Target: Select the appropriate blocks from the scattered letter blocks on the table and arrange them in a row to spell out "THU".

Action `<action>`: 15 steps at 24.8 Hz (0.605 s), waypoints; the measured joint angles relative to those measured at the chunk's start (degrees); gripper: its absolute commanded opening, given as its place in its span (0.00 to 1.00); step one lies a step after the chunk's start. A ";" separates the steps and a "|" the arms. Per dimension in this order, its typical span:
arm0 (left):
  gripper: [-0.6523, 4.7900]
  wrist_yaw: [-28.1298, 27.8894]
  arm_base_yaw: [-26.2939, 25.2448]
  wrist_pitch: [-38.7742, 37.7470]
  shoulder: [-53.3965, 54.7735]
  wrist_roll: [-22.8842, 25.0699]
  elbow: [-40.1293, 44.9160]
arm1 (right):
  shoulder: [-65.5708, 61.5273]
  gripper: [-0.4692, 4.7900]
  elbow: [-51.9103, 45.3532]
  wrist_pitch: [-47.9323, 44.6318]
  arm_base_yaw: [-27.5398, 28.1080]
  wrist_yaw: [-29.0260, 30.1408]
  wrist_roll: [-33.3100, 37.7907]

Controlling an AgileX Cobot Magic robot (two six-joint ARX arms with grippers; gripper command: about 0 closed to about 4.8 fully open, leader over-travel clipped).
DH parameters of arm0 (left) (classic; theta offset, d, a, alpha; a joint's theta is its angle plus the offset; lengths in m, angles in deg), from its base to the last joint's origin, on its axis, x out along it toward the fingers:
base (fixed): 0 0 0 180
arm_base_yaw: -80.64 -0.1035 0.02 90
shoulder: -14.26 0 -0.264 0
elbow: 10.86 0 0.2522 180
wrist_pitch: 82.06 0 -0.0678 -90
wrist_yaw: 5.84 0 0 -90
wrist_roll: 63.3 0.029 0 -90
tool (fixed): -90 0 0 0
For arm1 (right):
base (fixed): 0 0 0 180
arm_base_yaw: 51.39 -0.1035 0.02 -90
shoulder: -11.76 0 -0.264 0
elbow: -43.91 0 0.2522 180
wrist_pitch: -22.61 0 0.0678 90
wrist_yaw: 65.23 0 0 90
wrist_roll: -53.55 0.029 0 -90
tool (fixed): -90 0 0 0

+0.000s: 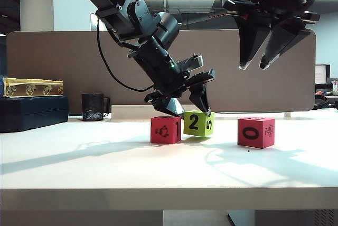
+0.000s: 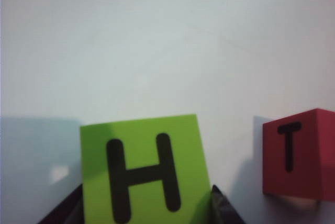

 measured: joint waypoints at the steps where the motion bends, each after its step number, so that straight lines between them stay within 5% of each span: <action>1: 0.62 -0.04 0.11 -0.50 -0.11 0.02 0.00 | 0.00 0.49 0.00 0.02 0.00 0.00 0.00; 10: 0.65 -0.22 0.55 -3.45 -0.42 0.15 -0.35 | 0.00 0.49 0.00 0.02 0.00 0.00 0.00; 12: 0.73 -0.22 0.59 -3.72 -0.48 0.17 -0.35 | 0.00 0.49 0.00 0.02 0.00 0.00 0.02; 13: 0.85 -0.17 0.59 -3.72 -0.48 0.15 -0.37 | 0.00 0.49 0.00 0.02 0.00 0.00 0.04; 15: 0.88 0.44 0.66 -3.61 -0.57 0.17 -0.37 | 0.00 0.49 0.00 0.02 0.00 0.00 0.13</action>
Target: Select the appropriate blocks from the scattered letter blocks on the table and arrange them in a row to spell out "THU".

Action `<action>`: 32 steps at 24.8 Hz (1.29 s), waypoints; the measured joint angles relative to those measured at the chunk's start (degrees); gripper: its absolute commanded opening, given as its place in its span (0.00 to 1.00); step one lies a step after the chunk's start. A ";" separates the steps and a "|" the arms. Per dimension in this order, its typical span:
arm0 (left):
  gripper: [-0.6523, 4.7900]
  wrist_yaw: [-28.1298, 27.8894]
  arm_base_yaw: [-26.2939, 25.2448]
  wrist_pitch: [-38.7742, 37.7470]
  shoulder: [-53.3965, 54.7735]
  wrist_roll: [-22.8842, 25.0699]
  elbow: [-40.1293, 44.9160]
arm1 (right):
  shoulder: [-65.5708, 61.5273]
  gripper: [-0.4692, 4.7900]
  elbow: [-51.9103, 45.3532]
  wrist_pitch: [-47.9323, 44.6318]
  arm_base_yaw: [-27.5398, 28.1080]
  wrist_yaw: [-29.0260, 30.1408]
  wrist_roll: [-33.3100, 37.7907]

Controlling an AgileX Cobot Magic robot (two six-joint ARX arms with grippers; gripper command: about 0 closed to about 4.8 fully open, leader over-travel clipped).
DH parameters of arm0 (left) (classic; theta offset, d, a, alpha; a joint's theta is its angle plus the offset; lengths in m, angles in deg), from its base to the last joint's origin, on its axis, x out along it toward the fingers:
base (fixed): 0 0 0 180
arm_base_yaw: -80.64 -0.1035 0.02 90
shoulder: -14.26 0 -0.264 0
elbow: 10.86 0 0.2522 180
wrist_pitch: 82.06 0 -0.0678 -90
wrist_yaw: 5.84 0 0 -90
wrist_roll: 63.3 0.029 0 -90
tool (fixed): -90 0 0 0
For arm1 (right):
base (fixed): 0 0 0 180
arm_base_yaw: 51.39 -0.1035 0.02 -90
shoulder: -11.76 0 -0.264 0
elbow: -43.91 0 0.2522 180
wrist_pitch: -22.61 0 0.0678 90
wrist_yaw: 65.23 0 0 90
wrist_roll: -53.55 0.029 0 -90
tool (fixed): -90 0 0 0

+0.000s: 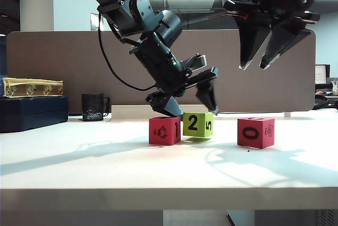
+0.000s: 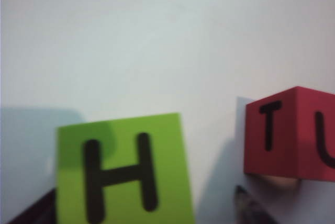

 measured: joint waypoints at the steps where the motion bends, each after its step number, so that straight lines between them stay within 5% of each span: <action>1: 0.88 -0.07 0.09 -0.02 -0.02 0.07 0.00 | 0.00 0.49 0.00 0.00 0.00 0.02 0.02; 4: 0.88 -0.42 0.11 -0.02 0.00 0.17 0.00 | 0.00 0.49 0.00 0.00 0.00 0.02 0.11; 7: 1.00 -0.24 0.00 0.07 0.00 0.20 0.02 | 0.00 0.49 0.00 0.02 0.00 0.07 0.17; 22: 1.00 -0.74 -1.38 6.01 -2.75 0.17 0.22 | 0.00 0.49 0.00 -0.17 0.00 0.11 1.18; 24: 1.00 -1.44 -1.44 6.62 -3.43 0.20 0.11 | 0.00 0.44 0.00 -0.28 0.02 -0.04 1.18; 27: 1.00 -3.23 -2.45 4.17 -4.85 0.17 0.24 | 0.00 0.14 0.00 -0.31 0.02 -4.39 1.36; 28: 0.95 -4.70 -2.99 2.75 -5.95 0.20 0.26 | 0.00 0.10 0.00 -0.37 0.52 -6.40 1.38; 31: 0.55 -6.47 -4.83 -0.33 -9.68 1.44 0.20 | -1.11 0.08 0.07 -1.95 2.34 -7.13 1.62; 32: 0.49 -6.47 -5.51 -2.01 -11.10 2.10 0.11 | -2.75 0.08 0.26 -2.29 3.56 -7.13 2.01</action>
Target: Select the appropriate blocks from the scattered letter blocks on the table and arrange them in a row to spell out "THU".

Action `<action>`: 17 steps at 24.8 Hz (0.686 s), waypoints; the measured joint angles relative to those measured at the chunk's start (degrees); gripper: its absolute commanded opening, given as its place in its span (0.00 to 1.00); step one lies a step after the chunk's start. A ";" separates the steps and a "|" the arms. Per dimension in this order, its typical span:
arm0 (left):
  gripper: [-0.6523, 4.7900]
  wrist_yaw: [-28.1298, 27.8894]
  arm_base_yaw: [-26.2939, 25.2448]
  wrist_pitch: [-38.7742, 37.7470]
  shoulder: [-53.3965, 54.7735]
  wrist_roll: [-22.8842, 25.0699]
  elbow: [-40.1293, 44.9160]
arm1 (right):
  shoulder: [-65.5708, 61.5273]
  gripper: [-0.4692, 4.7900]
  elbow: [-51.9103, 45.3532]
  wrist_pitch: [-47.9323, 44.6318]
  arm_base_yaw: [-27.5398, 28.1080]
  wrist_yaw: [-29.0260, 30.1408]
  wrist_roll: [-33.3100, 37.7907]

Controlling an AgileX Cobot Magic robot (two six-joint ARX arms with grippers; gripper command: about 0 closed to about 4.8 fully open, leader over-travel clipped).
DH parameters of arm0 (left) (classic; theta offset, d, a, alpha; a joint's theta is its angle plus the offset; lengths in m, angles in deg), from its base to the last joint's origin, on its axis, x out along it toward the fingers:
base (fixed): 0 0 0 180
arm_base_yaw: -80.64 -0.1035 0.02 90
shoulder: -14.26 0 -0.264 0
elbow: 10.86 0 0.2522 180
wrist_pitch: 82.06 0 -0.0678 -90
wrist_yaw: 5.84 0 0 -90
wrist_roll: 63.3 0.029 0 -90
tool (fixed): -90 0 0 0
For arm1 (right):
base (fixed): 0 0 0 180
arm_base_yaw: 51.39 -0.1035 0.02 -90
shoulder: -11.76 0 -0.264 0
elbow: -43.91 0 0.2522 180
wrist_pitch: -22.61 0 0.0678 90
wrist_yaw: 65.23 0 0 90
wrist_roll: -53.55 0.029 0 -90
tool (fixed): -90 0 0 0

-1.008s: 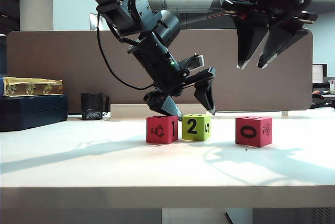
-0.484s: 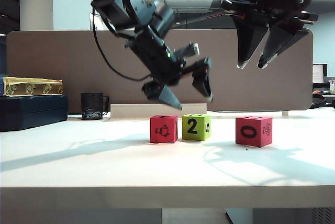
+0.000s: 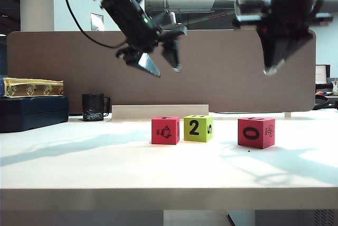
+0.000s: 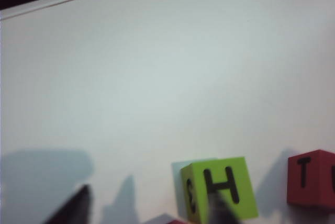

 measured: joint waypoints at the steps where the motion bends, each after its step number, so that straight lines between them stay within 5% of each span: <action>1: 0.36 -0.17 -0.24 -1.40 -0.70 0.37 0.00 | -1.36 0.08 0.04 -0.09 0.90 0.04 0.50; 3: 0.21 -0.61 -0.98 -4.87 -1.40 2.73 0.00 | -4.98 0.08 -0.02 0.42 2.73 1.55 1.33; 17: 0.14 -0.74 -2.38 -11.54 -1.27 5.64 0.09 | -13.84 0.08 -0.24 -2.34 3.28 5.14 3.45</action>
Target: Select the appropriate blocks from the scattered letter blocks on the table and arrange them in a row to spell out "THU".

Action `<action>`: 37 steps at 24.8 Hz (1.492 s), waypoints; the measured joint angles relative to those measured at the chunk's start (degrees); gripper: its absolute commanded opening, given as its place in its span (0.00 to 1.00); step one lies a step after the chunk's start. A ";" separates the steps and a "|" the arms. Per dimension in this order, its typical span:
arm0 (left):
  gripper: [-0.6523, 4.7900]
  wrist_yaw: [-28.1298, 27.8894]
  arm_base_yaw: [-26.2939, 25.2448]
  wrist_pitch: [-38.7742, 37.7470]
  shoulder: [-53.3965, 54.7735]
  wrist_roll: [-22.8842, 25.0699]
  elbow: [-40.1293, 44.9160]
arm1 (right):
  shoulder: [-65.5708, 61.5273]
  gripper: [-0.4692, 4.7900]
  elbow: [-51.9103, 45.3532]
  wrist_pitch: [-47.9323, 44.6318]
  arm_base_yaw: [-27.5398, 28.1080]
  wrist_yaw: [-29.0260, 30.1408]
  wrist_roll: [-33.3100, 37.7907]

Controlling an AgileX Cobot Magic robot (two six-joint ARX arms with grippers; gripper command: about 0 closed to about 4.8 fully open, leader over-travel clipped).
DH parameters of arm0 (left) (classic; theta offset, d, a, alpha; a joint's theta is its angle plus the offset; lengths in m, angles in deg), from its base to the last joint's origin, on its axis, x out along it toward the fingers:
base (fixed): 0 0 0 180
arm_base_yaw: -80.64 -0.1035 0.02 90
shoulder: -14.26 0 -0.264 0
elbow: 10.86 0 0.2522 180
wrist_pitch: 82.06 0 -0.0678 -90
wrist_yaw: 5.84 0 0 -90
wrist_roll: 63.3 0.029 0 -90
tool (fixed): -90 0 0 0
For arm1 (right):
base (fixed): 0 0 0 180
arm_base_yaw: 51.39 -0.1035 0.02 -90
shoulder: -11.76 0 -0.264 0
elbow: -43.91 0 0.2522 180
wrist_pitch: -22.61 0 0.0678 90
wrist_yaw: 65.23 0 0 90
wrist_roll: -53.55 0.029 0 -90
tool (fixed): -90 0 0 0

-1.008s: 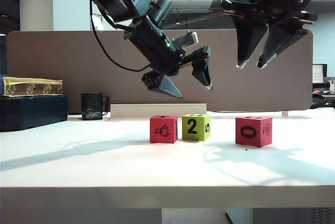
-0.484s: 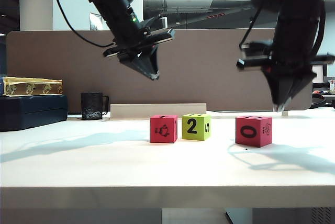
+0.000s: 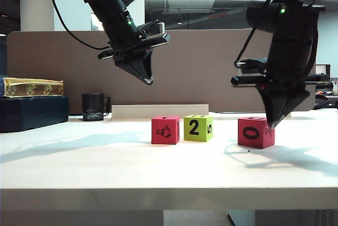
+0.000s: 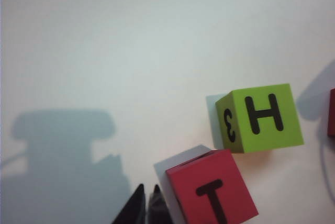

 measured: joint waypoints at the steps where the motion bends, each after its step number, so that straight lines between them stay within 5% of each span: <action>1: 0.14 0.00 -0.04 -0.07 0.00 0.00 0.00 | -0.44 0.08 0.00 -0.11 0.11 0.00 0.00; 23: 0.14 0.02 -0.02 -0.79 0.02 0.00 0.00 | -4.90 0.08 0.46 -16.11 0.61 -0.59 -1.07; 37: 0.14 0.02 -0.11 -1.97 0.70 0.00 0.04 | -7.85 0.08 3.10 -18.58 -0.72 6.29 -4.37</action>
